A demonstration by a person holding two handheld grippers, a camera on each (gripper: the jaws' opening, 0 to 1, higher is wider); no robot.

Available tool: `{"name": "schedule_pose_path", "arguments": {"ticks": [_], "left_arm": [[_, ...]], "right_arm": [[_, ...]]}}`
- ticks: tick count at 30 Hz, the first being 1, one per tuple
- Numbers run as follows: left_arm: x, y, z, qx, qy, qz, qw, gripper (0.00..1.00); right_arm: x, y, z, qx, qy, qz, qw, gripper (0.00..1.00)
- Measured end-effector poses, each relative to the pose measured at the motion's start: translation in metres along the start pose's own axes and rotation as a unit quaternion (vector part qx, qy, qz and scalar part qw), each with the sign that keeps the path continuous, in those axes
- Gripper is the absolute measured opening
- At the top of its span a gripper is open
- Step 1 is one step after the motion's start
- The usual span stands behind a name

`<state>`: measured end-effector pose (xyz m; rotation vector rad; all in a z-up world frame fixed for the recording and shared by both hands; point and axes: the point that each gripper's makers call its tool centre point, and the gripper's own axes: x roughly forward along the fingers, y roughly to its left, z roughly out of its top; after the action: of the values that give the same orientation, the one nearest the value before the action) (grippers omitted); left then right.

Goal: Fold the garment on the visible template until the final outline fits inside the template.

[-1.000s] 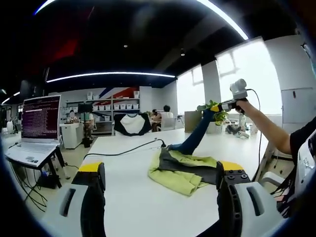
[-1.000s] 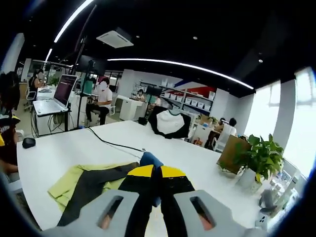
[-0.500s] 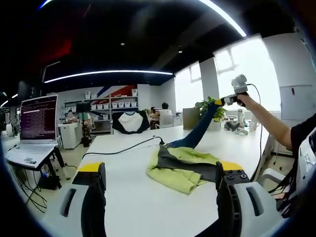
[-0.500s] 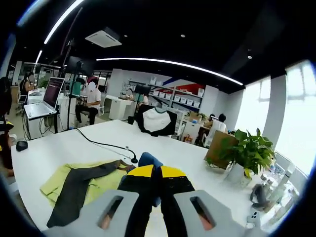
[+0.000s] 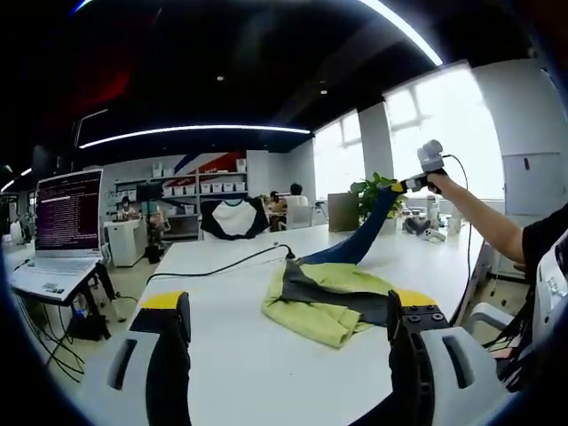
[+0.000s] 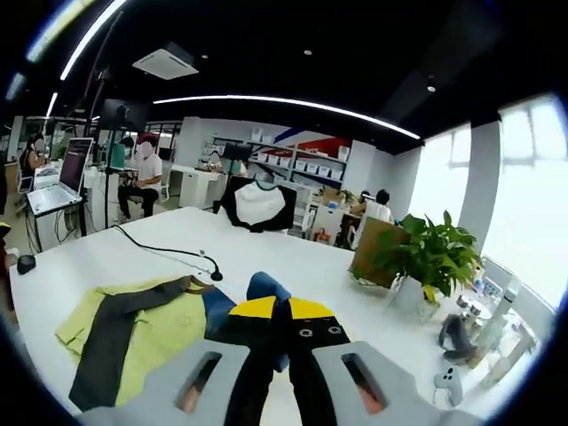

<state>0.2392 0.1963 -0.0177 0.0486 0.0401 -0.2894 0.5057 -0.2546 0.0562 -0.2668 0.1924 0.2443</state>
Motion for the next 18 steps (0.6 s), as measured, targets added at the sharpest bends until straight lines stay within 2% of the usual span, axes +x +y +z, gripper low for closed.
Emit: {"name": "schedule_pose_path", "arguments": {"ticks": [12, 18], "left_arm": [[0.0, 0.0, -0.001, 0.0, -0.001, 0.002, 1.0, 0.97], [0.002, -0.007, -0.002, 0.005, 0.002, -0.004, 1.0, 0.97]], "right_arm": [[0.013, -0.031, -0.062, 0.025, 0.05, -0.025, 0.9982, 0.0], [0.014, -0.046, -0.09, 0.042, 0.067, -0.034, 0.9963, 0.0]]}}
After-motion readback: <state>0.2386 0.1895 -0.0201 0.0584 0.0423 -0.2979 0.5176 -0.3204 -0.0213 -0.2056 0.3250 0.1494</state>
